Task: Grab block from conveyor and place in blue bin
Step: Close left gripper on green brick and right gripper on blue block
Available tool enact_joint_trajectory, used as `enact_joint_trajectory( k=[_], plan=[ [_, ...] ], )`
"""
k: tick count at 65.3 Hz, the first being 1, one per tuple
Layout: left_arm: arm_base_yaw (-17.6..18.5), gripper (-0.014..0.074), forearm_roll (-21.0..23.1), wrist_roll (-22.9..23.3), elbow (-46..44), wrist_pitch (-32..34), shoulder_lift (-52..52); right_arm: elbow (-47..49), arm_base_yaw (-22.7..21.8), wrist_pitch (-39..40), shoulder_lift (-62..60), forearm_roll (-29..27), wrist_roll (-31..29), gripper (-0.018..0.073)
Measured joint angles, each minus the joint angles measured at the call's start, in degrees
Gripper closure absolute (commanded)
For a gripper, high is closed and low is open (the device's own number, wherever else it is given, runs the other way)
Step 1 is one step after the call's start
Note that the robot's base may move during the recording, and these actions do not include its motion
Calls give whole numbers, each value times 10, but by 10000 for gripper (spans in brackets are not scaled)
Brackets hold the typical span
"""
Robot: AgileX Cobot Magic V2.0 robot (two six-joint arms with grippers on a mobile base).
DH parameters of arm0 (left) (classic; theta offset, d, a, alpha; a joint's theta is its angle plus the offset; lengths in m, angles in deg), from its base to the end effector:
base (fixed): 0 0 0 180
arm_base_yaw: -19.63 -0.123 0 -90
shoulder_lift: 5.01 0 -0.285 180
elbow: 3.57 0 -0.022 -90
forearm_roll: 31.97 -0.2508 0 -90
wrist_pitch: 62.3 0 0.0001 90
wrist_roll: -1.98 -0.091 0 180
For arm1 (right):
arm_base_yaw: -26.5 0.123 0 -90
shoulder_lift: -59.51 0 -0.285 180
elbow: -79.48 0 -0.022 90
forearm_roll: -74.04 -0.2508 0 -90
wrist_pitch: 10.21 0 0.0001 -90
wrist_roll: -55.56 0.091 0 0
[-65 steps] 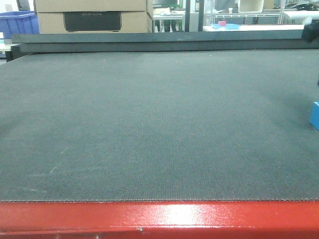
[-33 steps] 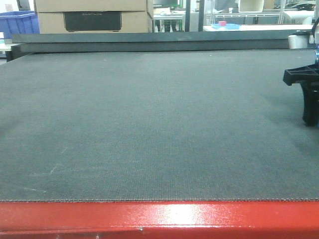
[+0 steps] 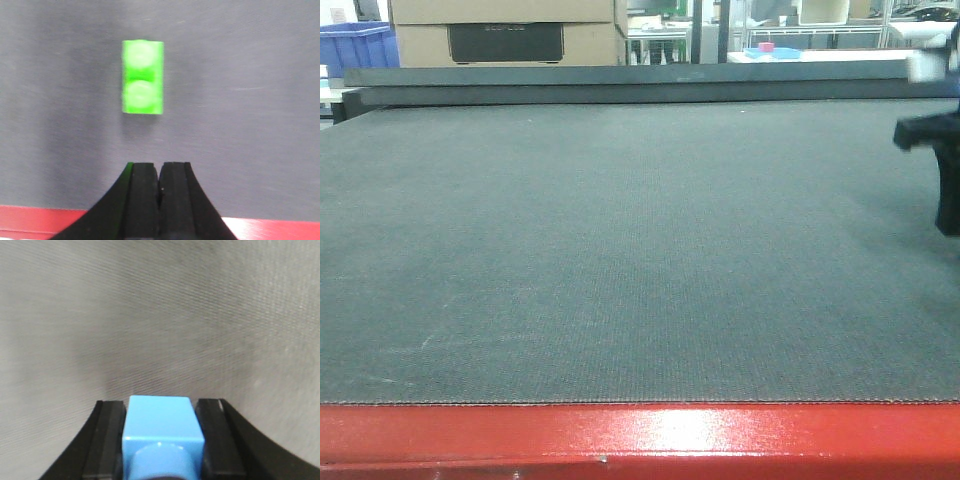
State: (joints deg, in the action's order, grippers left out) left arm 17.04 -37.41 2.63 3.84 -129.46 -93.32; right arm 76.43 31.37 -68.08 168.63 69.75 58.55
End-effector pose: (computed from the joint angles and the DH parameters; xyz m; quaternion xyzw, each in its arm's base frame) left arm 0.2694 0.0202 0.3181 -0.0162 0.9877 0.0485 0.1479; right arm 0.3479 0.0354 0.2286 0.0007 0.9957 0.0392 0.0843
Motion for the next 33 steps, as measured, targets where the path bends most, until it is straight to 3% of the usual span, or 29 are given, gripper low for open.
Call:
enact_joint_trajectory(
  k=[5,13,20,33],
  plan=[
    [0,591,-8,-2,-1,6,-21,1,0,0,-12,-12,0,721],
    [0,332,-18,-7,-1,27,-55,1,0,0,-17,-18,0,721],
    [0,172,-25,-7,-1,59,-82,1,0,0,-18,-18,0,721],
    [0,151,-27,-7,-2,86,-135,1,0,0,-18,-20,0,721]
  ],
)
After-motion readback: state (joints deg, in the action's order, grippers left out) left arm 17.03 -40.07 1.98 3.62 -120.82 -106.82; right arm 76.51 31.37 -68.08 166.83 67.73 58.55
